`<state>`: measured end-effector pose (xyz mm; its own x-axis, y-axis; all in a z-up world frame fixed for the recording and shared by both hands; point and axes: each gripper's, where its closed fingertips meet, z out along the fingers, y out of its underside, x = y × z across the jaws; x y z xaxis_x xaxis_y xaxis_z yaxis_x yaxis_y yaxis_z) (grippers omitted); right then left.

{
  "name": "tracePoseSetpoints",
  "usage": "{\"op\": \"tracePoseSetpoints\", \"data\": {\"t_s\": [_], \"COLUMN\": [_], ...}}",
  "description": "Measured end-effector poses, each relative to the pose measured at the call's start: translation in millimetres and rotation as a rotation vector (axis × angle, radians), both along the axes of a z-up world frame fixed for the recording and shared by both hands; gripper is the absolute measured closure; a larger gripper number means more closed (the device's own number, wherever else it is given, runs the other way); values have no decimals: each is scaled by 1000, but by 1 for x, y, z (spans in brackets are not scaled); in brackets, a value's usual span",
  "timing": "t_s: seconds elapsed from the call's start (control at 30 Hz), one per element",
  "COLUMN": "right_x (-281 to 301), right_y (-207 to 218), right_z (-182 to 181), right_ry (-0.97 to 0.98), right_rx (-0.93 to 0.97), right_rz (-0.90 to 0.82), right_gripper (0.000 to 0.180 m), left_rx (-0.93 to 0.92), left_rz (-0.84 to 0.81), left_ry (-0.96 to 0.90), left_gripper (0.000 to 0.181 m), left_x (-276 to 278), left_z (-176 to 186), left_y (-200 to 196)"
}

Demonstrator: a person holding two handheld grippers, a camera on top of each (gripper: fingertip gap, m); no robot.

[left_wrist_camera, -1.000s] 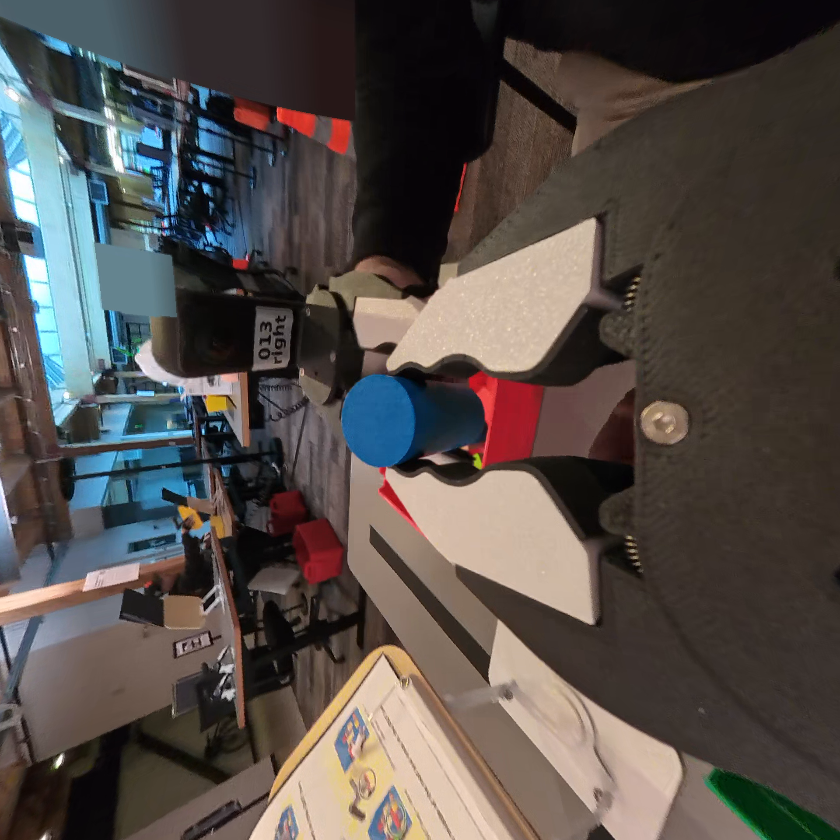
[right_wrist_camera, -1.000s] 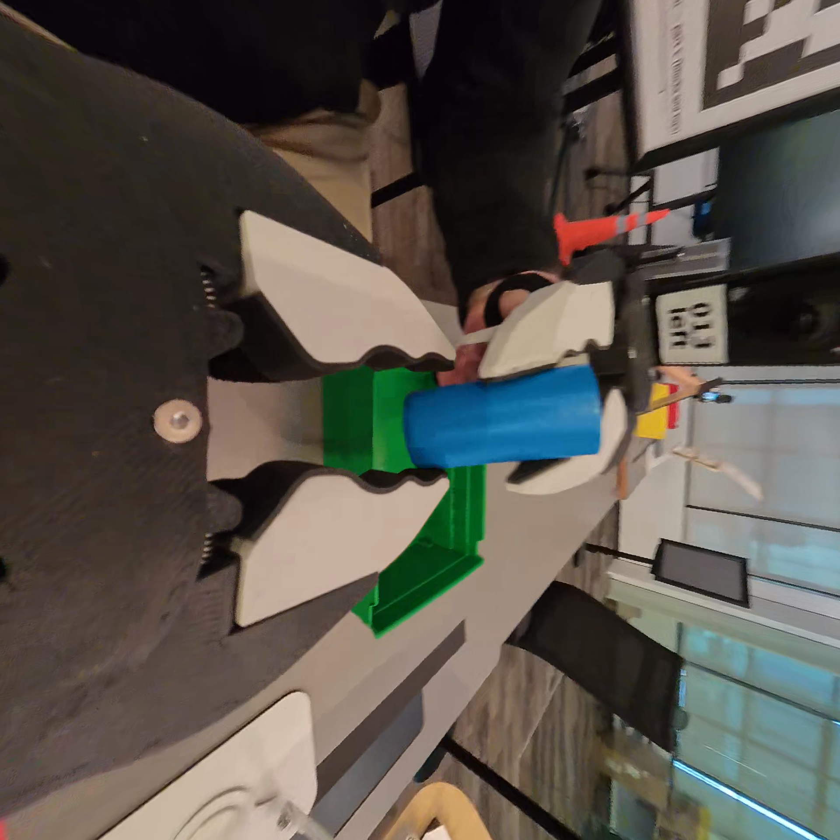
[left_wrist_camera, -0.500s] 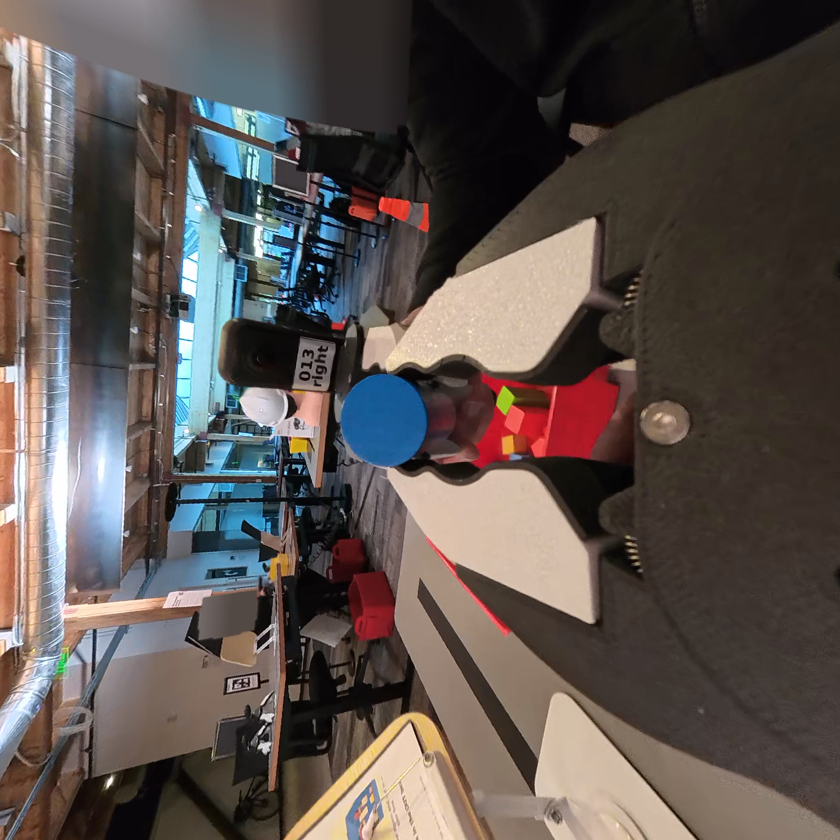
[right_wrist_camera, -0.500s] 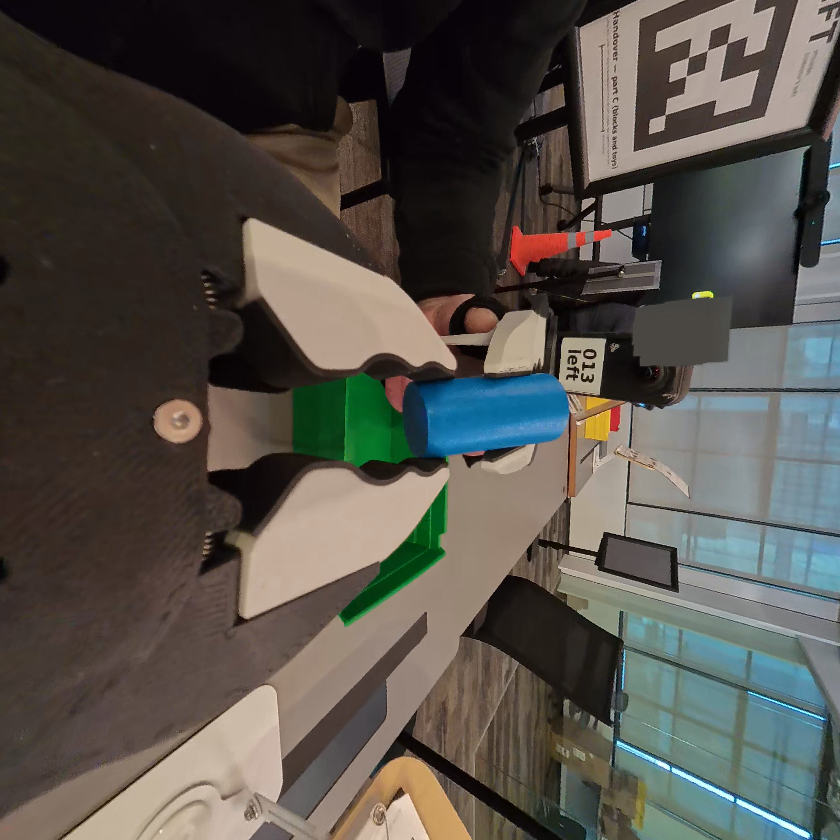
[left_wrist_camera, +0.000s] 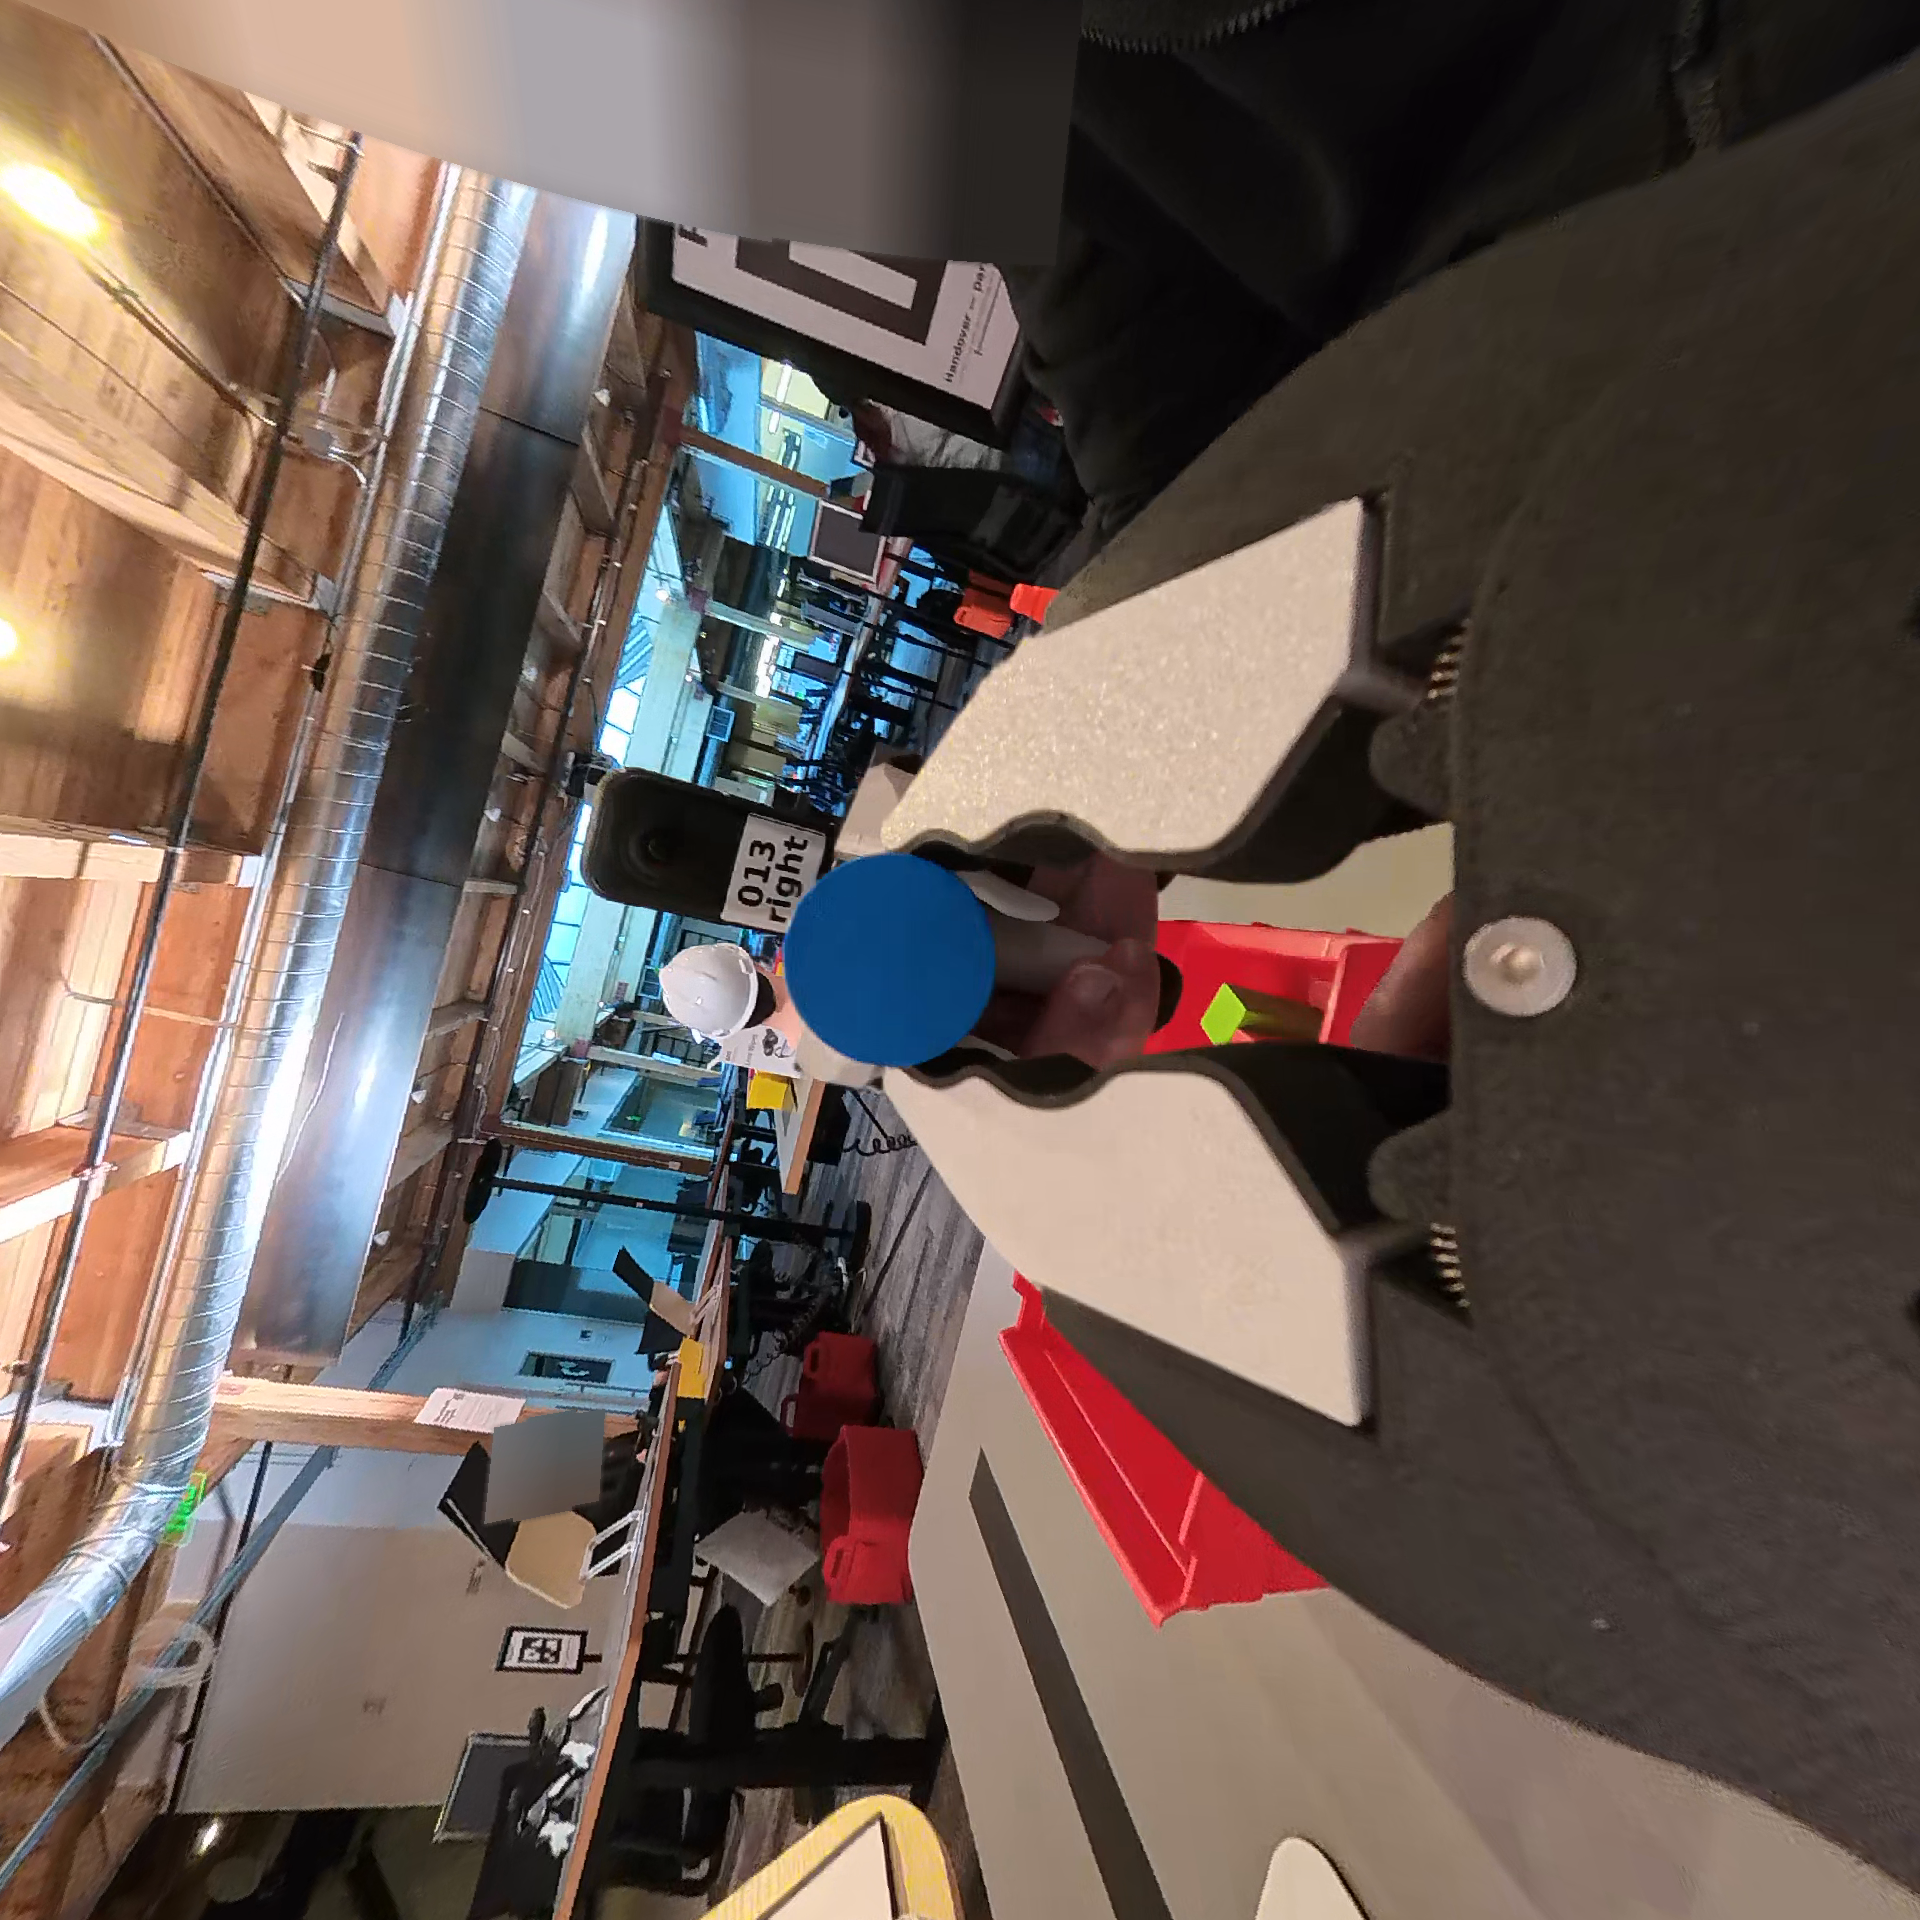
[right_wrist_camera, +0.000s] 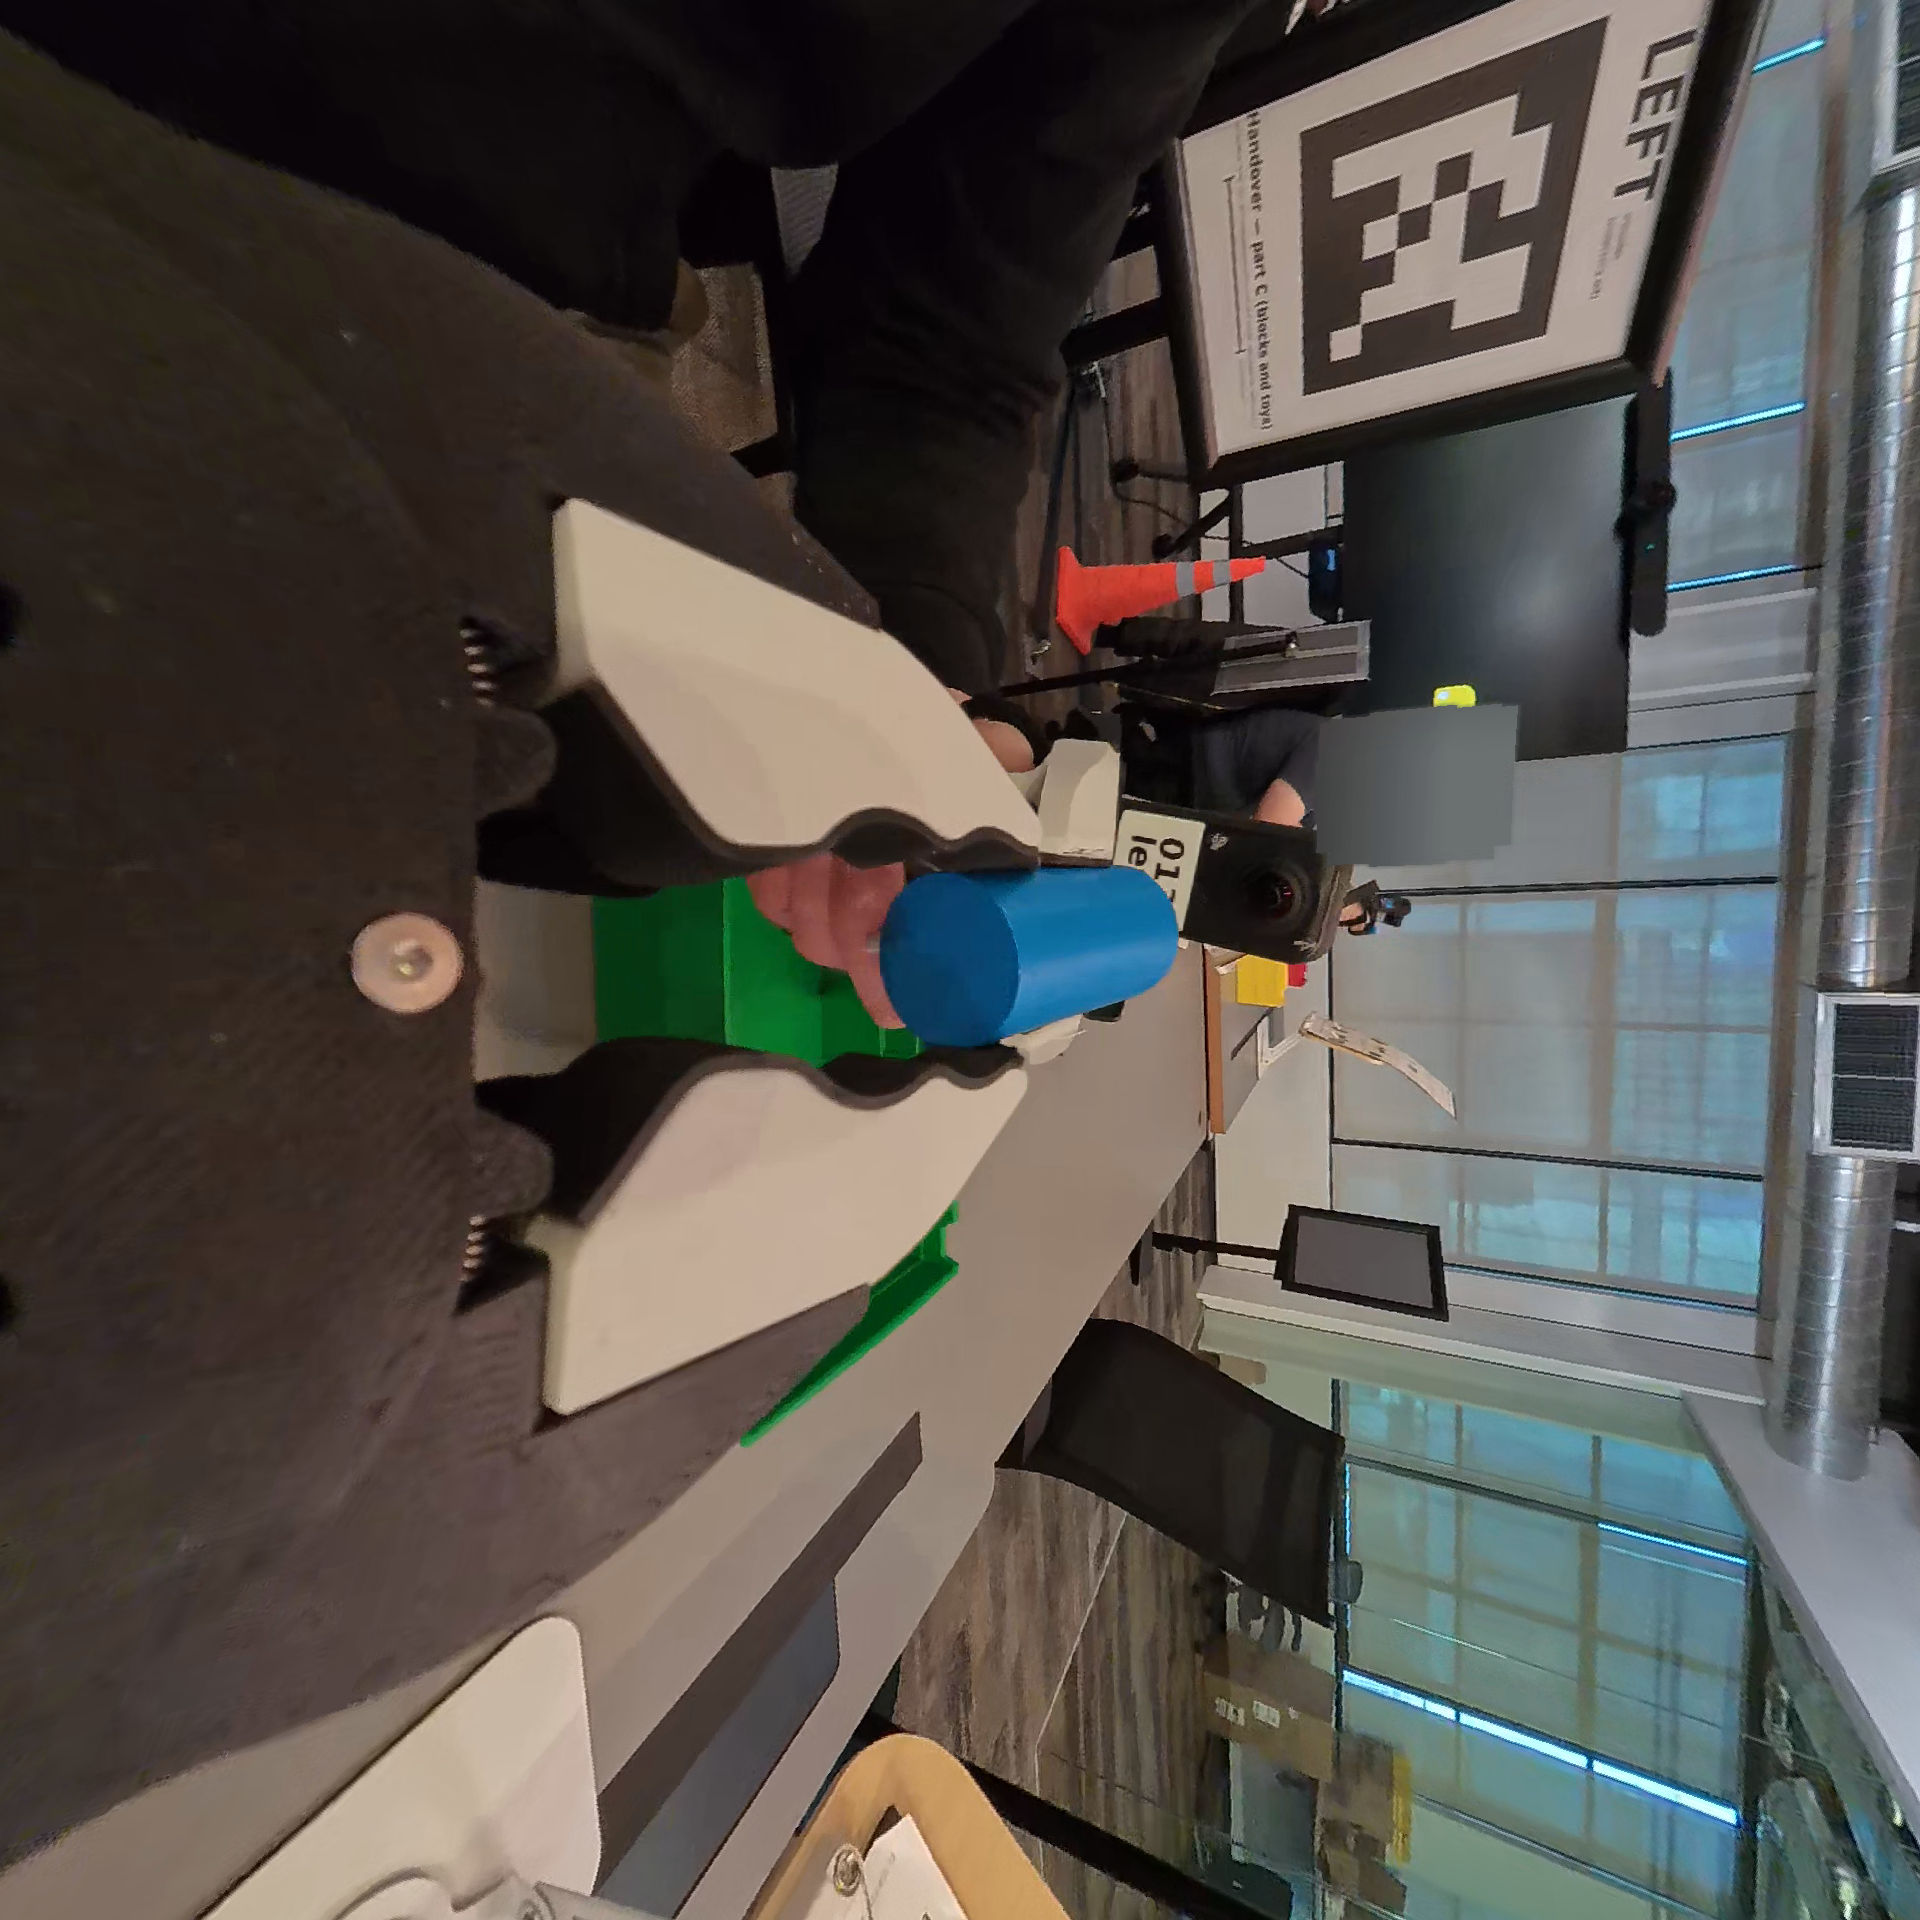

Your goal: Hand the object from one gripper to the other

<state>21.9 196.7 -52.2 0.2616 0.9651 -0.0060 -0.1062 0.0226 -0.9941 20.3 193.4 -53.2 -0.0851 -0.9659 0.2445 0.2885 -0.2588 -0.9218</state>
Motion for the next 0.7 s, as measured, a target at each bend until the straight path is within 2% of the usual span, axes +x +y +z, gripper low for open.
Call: {"op": "tracePoseSetpoints", "data": {"t_s": [0.33, 0.7], "right_x": [4, 17], "right_y": [3, 6], "right_z": [6, 8], "right_ry": [56, -4], "right_rx": [-9, -12], "right_rz": [-17, -27], "right_gripper": [148, 149], "left_rx": [-42, -3], "left_rz": [-25, 9], "left_ry": [-5, 34], "left_gripper": [148, 142], "left_x": [3, 1], "left_z": [-5, -6], "left_y": [0, 5]}}
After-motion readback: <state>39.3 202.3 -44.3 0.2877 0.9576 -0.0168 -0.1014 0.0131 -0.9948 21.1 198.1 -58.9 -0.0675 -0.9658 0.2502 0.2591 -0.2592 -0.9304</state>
